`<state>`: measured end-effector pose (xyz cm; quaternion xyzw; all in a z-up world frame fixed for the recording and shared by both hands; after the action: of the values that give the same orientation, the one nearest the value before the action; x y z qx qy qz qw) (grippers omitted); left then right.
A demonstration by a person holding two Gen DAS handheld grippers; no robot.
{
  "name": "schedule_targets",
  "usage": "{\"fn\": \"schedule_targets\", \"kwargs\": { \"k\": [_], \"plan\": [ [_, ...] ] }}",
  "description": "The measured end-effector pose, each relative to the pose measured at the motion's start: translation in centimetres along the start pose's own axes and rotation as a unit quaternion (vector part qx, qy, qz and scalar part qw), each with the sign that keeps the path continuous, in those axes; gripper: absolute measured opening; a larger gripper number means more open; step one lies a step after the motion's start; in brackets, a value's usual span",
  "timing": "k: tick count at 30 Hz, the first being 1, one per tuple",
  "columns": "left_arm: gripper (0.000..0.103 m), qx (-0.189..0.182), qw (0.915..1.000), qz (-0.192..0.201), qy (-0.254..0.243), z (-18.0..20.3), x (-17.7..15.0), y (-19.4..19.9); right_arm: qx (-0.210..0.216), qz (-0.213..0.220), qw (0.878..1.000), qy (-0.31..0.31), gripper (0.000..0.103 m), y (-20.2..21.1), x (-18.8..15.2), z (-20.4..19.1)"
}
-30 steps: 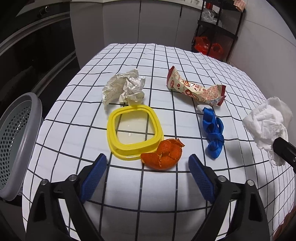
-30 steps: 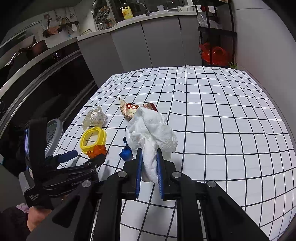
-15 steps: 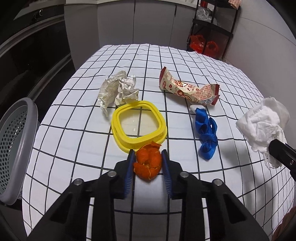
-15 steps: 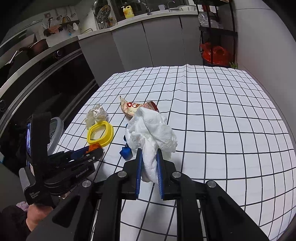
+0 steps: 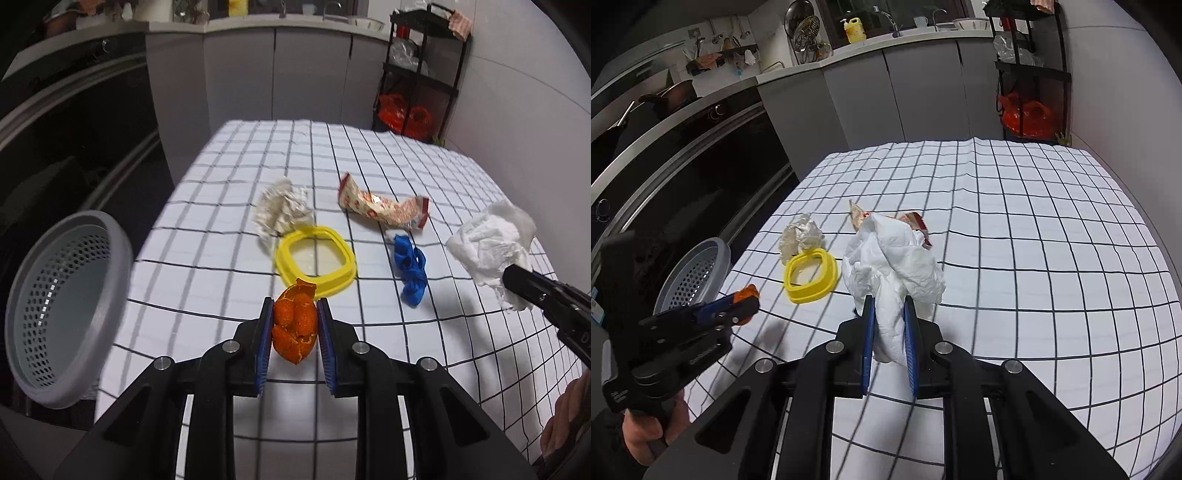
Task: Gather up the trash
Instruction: 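Carry peel and tissue over the grey basket and open both tools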
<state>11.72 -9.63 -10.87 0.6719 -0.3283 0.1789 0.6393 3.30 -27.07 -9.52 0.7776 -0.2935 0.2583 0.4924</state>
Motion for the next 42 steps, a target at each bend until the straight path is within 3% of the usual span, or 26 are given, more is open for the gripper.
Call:
{"fn": "schedule_targets", "kwargs": {
  "k": [8,17,28,42],
  "plan": [
    [0.023,0.034,0.998,0.051,0.016,-6.0,1.7,4.3,0.019,0.008,0.998,0.052,0.015,-0.9,1.0,-6.5],
    [0.023,0.095,0.9927,0.064,0.039,-15.3,1.8,5.2,0.074,0.012,0.994,0.082,0.015,-4.6,2.2,-15.3],
    [0.023,0.139,0.9831,0.026,0.116,-25.3,0.5,2.3,0.131,-0.029,0.984,0.121,0.015,-11.4,2.5,-24.2],
    [0.024,0.158,0.9776,-0.026,0.137,-30.1,-1.3,-1.7,0.164,-0.093,0.974,0.126,0.015,-20.4,1.3,-28.8]
  ]
}}
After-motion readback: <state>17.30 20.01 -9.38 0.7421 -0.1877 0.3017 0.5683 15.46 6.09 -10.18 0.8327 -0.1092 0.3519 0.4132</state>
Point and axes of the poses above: each gripper's, at about its wrist camera, not at the fingertips, and y roughly against the way its jaws point, z to its right, x to its top, the point moved 7 cm from there along -y, roughly the way its jaws point, and after that the axes turned 13 degrees about x, right-handed, at the moved point
